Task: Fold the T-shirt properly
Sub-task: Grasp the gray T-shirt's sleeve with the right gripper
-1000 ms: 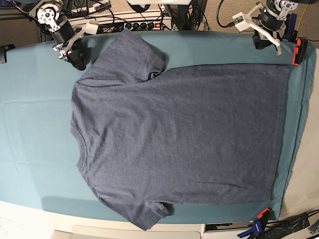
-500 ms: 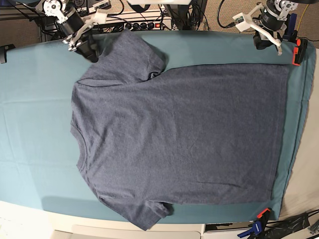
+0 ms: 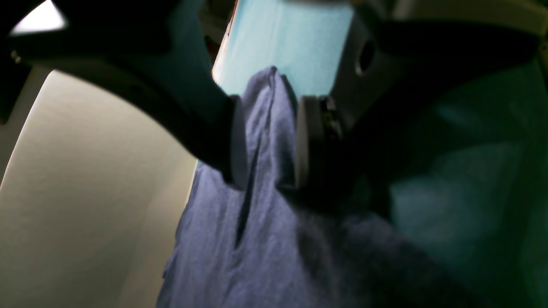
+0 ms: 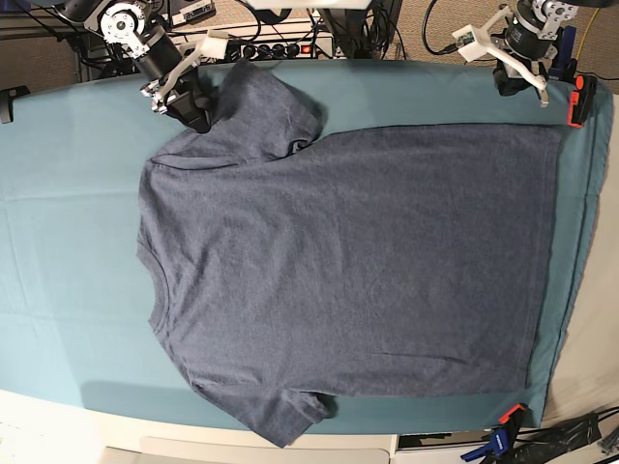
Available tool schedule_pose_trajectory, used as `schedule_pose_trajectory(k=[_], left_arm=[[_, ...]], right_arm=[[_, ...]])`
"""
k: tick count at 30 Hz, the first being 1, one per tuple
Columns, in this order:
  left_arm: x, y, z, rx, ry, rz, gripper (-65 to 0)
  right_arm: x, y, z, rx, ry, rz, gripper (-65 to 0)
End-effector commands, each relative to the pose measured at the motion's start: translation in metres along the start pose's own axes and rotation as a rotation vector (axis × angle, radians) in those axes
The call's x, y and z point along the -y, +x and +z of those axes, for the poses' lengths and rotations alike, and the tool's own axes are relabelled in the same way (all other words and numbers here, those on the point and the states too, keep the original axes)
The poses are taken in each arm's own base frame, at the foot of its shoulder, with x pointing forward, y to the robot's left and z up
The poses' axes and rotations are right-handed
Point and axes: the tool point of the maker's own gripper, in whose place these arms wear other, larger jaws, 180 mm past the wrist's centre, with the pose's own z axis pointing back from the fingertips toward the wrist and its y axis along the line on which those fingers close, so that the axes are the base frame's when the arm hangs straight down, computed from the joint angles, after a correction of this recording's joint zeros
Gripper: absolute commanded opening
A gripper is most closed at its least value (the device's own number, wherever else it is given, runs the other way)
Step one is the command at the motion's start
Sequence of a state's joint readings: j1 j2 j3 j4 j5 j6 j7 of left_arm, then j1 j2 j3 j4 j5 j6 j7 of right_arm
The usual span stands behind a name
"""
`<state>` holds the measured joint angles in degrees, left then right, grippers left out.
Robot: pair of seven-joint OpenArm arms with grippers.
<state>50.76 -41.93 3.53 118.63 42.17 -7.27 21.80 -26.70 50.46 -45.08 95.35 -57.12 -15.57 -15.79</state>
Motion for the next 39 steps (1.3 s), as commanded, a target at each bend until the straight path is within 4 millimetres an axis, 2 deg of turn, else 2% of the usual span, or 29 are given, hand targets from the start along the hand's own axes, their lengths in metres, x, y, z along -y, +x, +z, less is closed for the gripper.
schedule_pose_trajectory(k=[1,4,6,12,17,22,28,32,36,39], left_arm=[[-0.006,0.001,0.003,0.010,0.020,-0.006,-54.8],[-0.006,0.002,0.002,0.011,0.021,-0.007,-54.8],[-0.006,0.002,0.002,0.013,0.021,-0.006,-54.8],[-0.006,0.002,0.002,0.013,0.021,-0.006,-54.8],[-0.006,0.002,0.003,0.012,0.020,-0.005,-54.8],[-0.006,0.002,0.003,0.011,0.020,-0.005,-54.8],[-0.006,0.001,0.003,0.005,0.019,-0.002,-54.8],[-0.006,0.001,0.003,0.005,0.019,-0.002,-54.8],[-0.004,0.001,0.002,0.007,0.009,0.021,-54.8],[-0.003,0.001,0.002,0.008,0.005,0.028,-54.8]], right_arm=[[-0.058,-0.008,0.015,-0.039,0.272,0.019,-41.5],[-0.056,-0.020,0.015,-0.093,0.264,0.044,-41.6],[-0.054,-0.021,0.014,-0.093,0.259,0.043,-41.6],[-0.059,0.007,0.014,-0.013,0.280,0.018,-41.6],[-0.051,0.026,0.008,0.014,0.254,-0.016,-41.6],[-0.037,0.022,-0.006,-0.008,0.212,-0.039,-41.6],[-0.034,0.019,-0.008,-0.016,0.205,-0.042,-41.7],[-0.031,0.016,-0.010,-0.025,0.197,-0.039,-47.1],[-0.034,0.011,-0.008,-0.054,0.210,-0.028,-47.0],[-0.049,0.008,-0.001,-0.063,0.286,-0.002,-47.0]])
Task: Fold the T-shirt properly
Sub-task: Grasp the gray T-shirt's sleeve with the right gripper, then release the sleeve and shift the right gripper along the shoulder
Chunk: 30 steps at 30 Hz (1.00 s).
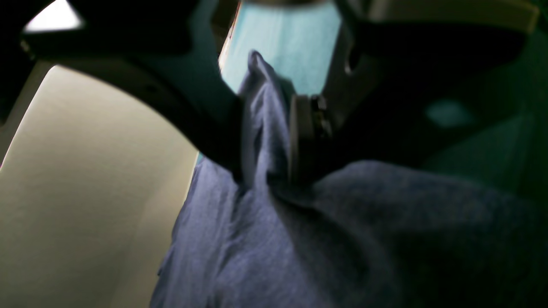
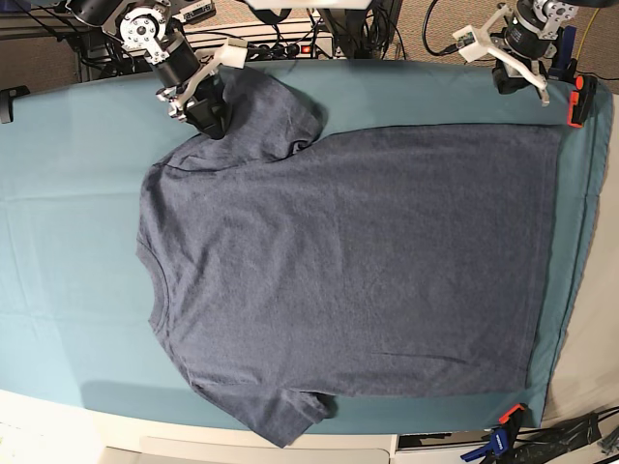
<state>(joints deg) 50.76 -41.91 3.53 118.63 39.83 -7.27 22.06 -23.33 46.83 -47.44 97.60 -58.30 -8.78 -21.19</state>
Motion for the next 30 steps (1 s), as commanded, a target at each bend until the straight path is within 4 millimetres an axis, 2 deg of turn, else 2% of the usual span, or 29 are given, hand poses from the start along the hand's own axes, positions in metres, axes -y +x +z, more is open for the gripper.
schedule_pose_trajectory(k=[1,6,10,15,24,27,30], left_arm=[[-0.006,0.001,0.003,0.005,0.021,-0.010,-54.8],[-0.006,0.001,0.003,0.006,0.021,-0.010,-54.8],[-0.006,0.001,0.003,0.010,0.021,-0.009,-54.8],[-0.005,0.002,0.003,0.011,0.015,0.004,-54.8],[-0.005,0.002,0.003,0.008,0.016,0.008,-54.8],[-0.005,0.002,0.002,0.008,0.016,0.007,-54.8],[-0.005,0.002,0.002,0.008,0.016,0.007,-54.8]], right_arm=[[-0.063,-0.005,0.019,-0.016,0.289,0.017,-47.0],[-0.078,-0.002,0.048,0.023,0.383,0.055,-46.8],[-0.069,0.010,0.072,0.077,0.395,0.067,-46.8],[-0.061,0.022,0.090,0.134,0.435,0.079,-46.8],[-0.054,0.030,0.085,0.143,0.400,0.064,-46.9],[-0.035,0.030,0.078,0.138,0.281,0.107,-46.9],[-0.006,0.028,0.071,0.122,0.114,0.125,-46.9]])
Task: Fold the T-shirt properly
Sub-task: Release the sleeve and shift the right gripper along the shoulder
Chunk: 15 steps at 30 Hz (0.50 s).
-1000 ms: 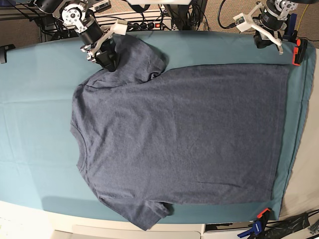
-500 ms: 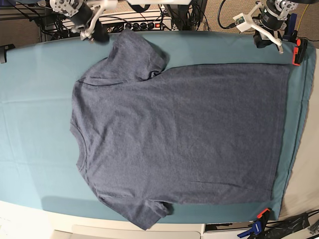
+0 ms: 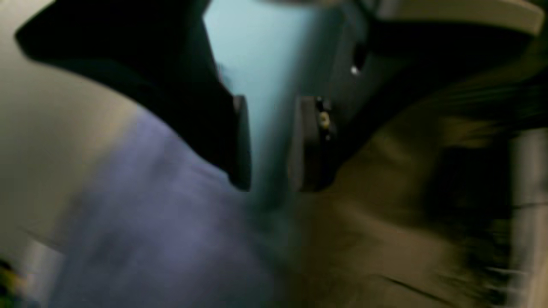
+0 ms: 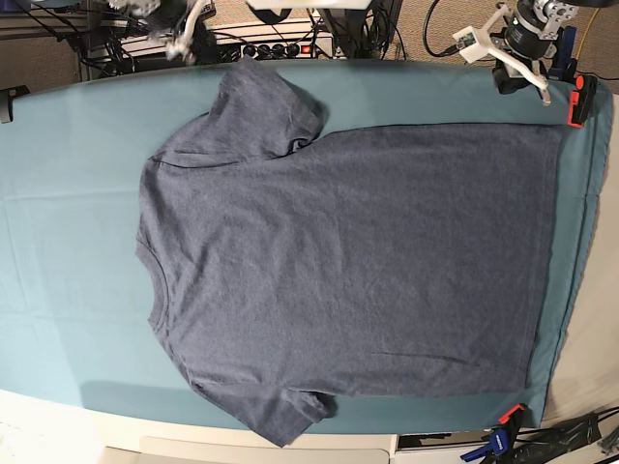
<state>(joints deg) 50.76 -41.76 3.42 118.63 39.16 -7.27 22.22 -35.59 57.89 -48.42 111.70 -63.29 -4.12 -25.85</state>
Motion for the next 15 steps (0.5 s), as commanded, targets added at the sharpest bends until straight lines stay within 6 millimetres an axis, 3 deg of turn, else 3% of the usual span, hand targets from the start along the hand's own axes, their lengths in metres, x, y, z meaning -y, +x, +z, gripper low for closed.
schedule_pose_trajectory(k=[1,4,10,15], left_arm=[[-0.006,0.002,0.003,0.010,0.019,-0.006,-54.8],[-0.006,0.002,0.003,0.010,0.019,-0.006,-54.8],[-0.009,0.003,0.001,0.015,0.024,0.006,-54.8],[-0.014,0.005,-0.002,0.023,0.035,0.026,-54.8]], right_arm=[[0.015,-0.001,0.004,0.000,-0.075,0.009,-46.9],[0.040,-0.005,0.007,-0.027,-0.215,0.008,-46.9],[0.034,-0.008,0.005,-0.042,-0.178,-0.028,-46.9],[0.025,-0.010,-0.009,-0.071,-0.100,-0.136,-46.9]])
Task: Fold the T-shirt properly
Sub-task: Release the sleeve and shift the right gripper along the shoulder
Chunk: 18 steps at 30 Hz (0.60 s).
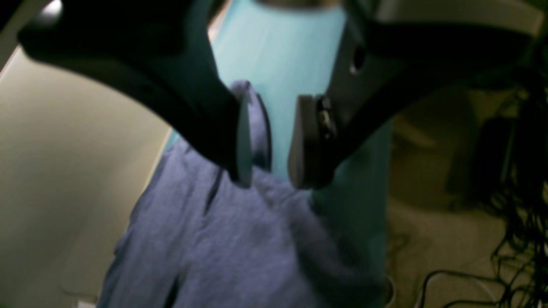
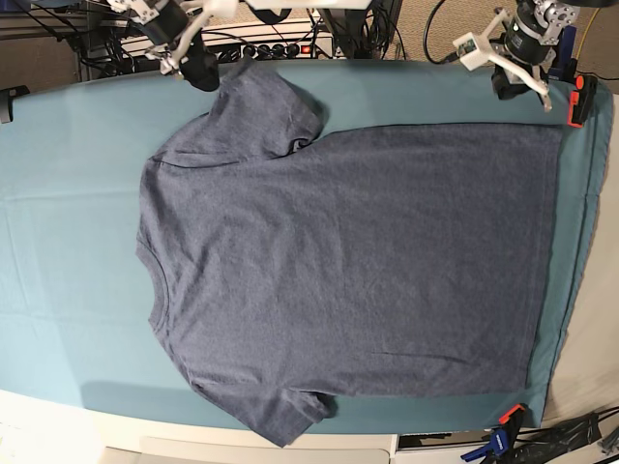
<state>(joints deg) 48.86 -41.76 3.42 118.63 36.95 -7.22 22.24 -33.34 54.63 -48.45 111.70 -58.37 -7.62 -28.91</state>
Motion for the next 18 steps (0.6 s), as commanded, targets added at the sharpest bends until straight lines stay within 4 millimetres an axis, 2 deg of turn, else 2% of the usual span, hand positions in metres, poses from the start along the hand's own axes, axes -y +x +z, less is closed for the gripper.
schedule_pose_trajectory(k=[1,6,14,18], left_arm=[[-0.005,0.002,0.003,0.010,0.018,-0.008,-54.8],[-0.005,0.002,0.003,0.005,0.018,-0.003,-54.8],[-0.005,0.002,0.003,0.006,0.019,0.000,-54.8],[-0.005,0.002,0.003,0.006,0.019,0.000,-54.8]], right_arm=[[0.009,0.000,0.000,0.002,-0.030,-0.010,-46.9],[0.018,-0.006,-0.007,-0.039,-0.058,-0.037,-46.9],[0.027,-0.063,-0.006,-0.307,-0.081,-0.065,-46.9],[0.032,-0.082,-0.009,-0.386,-0.081,-0.144,-46.9]])
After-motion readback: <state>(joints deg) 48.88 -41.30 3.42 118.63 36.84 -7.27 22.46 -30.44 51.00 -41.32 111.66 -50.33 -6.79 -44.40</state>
